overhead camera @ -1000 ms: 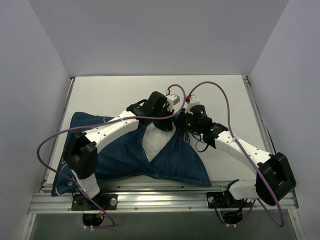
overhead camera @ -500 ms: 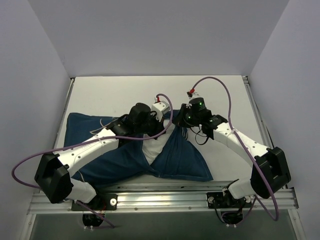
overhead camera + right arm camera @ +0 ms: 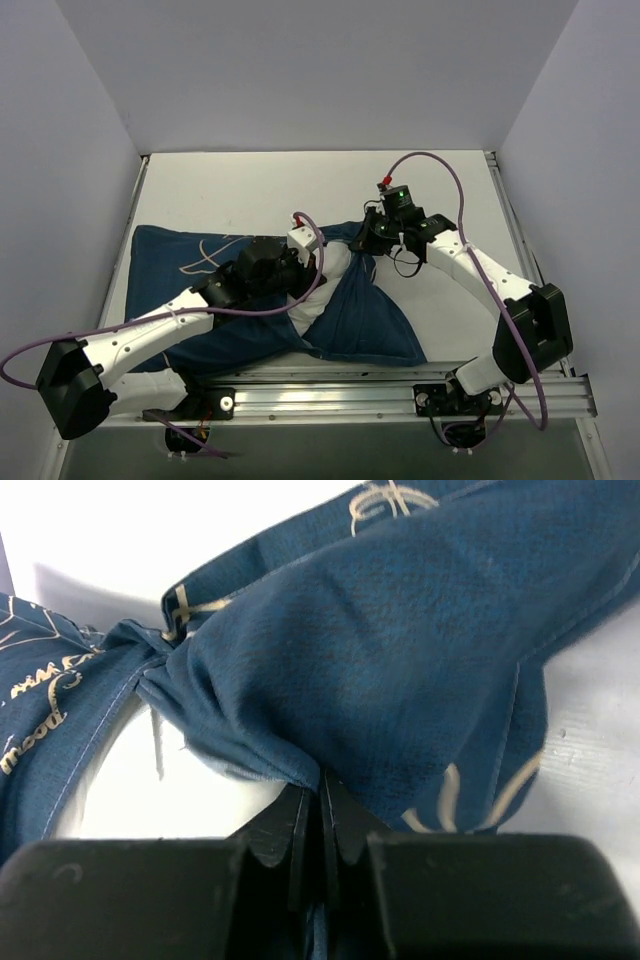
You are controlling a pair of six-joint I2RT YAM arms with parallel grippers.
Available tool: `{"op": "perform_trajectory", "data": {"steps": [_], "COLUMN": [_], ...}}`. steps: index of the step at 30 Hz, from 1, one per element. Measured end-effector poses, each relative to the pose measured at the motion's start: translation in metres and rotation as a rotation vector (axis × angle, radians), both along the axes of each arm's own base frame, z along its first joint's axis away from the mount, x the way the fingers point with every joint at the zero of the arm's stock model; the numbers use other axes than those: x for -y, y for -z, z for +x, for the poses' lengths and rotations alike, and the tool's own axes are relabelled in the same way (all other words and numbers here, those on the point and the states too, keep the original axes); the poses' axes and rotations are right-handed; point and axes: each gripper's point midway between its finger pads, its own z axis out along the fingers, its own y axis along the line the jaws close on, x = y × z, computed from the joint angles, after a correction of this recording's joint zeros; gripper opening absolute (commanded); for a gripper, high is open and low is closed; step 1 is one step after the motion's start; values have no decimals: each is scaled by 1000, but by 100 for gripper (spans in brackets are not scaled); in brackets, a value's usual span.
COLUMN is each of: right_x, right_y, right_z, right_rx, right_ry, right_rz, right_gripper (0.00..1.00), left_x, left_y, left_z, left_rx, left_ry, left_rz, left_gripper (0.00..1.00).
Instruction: Remove the pillowcase from the pillow
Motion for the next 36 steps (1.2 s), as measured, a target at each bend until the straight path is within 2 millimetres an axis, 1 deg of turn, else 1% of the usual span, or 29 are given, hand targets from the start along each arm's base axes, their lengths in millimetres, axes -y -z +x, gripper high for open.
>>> {"op": "perform_trajectory", "data": {"steps": [2,6,10,13,17,19,20,23,24,26,27,29,30,32,33,34,36], "right_x": [1,11,19,16,13,13,14,23,27,37,42,53,58,64,63,61,54], "right_y": [1,16,26,27,22,20,19,15,10,-1,-9,-28,-38,-61,-69,-77,-88], "right_z": [0,-4,-3,-5,0,4,7,19,25,36,41,47,49,45,41,36,27], "right_rx": [-19,-99,-159,-171,-132,-100,-81,-13,16,80,115,190,224,292,316,338,372], "right_ry": [1,21,36,16,-22,-40,-44,-29,-17,16,36,84,110,156,166,172,177], "right_rz": [0,-9,6,25,46,37,26,-29,-51,-100,-127,-181,-201,-229,-234,-236,-239], "right_gripper": [0,0,0,0,0,0,1,9,15,21,27,32,37,42,45,46,49], "left_x": [-3,-7,-13,-17,-19,-17,-16,-9,-6,3,8,16,17,15,13,11,9], "left_y": [-1,-5,-8,-9,-13,-18,-21,-24,-23,-22,-23,-23,-21,-14,-12,-11,-11], "left_z": [-5,-17,-23,-22,-12,3,14,54,67,93,104,126,136,155,163,169,179], "left_rx": [-6,-19,-29,-36,-32,-43,-50,-87,-101,-122,-126,-127,-126,-134,-137,-142,-144], "left_ry": [-7,-11,-31,-68,-134,-176,-201,-279,-302,-336,-347,-376,-396,-446,-468,-487,-515], "left_rz": [-16,-54,-81,-95,-98,-97,-97,-92,-90,-88,-89,-87,-81,-68,-67,-70,-73], "left_gripper": [2,2,2,2,2,2,2,2,2,2,2,2,2,3,4,8,11]}}
